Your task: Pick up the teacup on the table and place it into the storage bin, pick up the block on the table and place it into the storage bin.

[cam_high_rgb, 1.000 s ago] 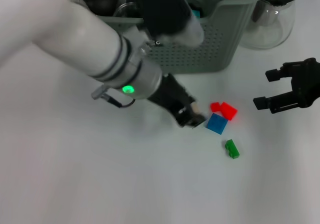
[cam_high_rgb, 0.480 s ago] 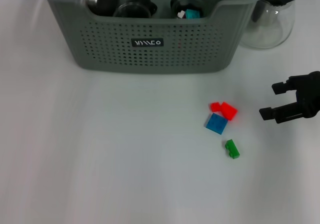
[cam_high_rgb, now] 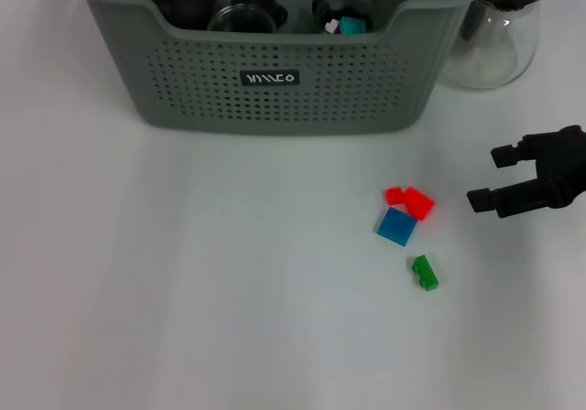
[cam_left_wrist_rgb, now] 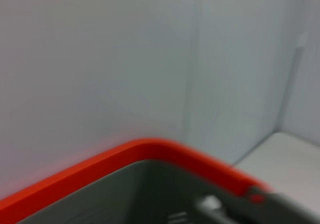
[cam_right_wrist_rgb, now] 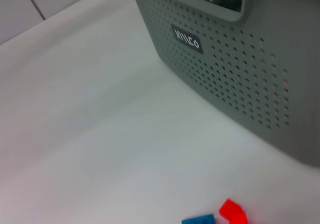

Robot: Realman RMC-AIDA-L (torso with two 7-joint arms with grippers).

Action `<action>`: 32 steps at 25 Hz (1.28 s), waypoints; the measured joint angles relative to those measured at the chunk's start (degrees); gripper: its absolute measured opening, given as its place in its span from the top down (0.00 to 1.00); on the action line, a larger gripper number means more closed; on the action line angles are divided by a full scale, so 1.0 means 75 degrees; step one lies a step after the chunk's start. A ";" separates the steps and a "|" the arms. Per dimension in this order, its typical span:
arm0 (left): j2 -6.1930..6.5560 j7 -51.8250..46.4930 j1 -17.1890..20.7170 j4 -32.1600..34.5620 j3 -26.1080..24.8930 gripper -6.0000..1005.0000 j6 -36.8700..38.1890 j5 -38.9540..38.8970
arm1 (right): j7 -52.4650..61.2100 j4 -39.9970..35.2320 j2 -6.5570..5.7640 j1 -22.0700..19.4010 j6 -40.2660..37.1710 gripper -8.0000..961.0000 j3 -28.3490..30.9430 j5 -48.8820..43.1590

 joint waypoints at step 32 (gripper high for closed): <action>-0.0389 0.1558 0.1908 0.2716 -0.0724 0.09 0.1866 -0.2073 | -0.0074 0.0106 0.0015 0.0351 0.0035 0.02 -0.0049 -0.0035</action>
